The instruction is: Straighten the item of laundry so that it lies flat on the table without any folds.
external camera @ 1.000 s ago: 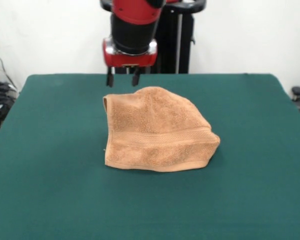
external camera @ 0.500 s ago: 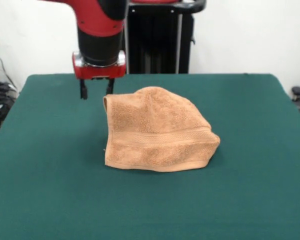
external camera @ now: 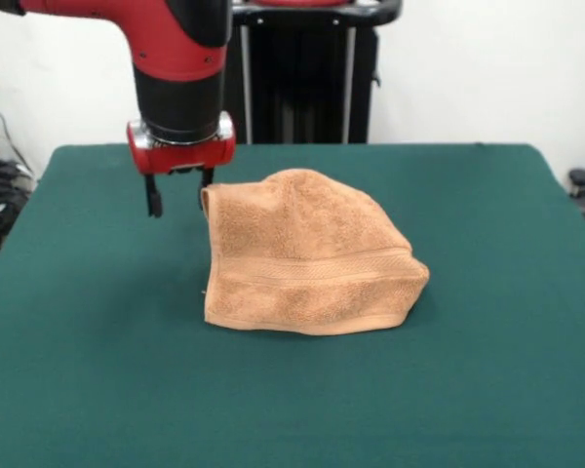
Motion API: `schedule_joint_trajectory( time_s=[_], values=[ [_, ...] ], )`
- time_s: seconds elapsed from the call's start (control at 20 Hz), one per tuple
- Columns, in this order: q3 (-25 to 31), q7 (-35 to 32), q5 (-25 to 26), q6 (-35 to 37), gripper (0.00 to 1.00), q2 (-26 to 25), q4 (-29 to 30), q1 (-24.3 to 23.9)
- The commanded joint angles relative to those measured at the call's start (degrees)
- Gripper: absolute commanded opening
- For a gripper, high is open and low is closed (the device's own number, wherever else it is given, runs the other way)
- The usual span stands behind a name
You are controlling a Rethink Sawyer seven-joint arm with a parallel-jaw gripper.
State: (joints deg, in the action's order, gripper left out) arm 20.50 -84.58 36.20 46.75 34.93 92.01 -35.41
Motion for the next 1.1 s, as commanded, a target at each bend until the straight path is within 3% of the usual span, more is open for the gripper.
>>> schedule_joint_trajectory(
  time_s=[0.05,0.25,0.6,1.1],
  values=[
    [10.56,18.03,3.14,-2.32,1.00,-4.30,-1.53,0.27],
    [12.91,20.50,3.43,-1.55,1.00,-4.69,-1.50,-1.14],
    [19.10,31.60,5.12,-0.14,1.00,-7.82,-0.43,-5.59],
    [17.86,31.97,5.77,1.02,1.00,-9.47,-2.46,-4.66]
  ],
)
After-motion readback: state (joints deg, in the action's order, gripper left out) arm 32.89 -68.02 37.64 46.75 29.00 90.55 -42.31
